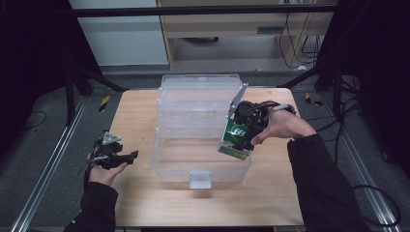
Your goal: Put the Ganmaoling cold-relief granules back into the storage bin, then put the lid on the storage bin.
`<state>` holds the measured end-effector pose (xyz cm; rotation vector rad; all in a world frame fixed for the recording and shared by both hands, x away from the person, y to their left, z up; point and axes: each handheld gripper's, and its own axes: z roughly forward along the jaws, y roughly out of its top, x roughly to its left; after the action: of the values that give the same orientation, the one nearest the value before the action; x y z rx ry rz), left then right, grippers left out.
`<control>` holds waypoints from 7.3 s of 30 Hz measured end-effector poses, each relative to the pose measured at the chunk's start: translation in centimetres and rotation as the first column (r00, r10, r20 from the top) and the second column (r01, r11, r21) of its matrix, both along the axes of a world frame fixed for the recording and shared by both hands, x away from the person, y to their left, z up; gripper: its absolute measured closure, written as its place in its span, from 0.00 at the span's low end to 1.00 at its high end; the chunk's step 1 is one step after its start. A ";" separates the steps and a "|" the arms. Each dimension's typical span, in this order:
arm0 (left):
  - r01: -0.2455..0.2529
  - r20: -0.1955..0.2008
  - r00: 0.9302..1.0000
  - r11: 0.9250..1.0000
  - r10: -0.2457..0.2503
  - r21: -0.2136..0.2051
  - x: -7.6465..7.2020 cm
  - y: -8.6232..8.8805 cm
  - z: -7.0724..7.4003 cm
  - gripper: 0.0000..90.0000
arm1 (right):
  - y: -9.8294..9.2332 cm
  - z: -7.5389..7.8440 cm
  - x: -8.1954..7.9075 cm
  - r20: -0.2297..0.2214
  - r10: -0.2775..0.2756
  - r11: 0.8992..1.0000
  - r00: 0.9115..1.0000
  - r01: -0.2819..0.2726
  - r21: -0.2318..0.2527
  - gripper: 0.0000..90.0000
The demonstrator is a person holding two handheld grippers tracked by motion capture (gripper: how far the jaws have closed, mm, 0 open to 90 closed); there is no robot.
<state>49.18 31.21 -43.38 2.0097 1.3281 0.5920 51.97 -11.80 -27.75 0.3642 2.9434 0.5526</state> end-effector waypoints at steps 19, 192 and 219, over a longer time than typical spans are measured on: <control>0.005 -0.004 1.000 1.000 -0.005 0.007 0.0 -0.1 -0.1 0.34 | 1.0 -2.2 0.2 0.019 0.121 0.991 0.993 -0.119 -0.068 0.19; -0.002 0.059 0.998 1.000 0.003 -0.021 -0.4 0.5 1.0 0.43 | 1.1 -7.1 -3.9 0.062 -0.018 0.974 0.998 0.004 0.224 0.40; 0.022 0.094 0.995 0.999 -0.017 -0.050 -0.9 0.8 1.8 0.57 | 5.5 -10.9 -4.1 -0.012 0.084 0.991 0.996 -0.082 0.106 0.60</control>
<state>48.32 32.01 -41.62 1.9284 1.2544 0.6292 47.87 -6.31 -38.66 0.2592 2.9641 0.7206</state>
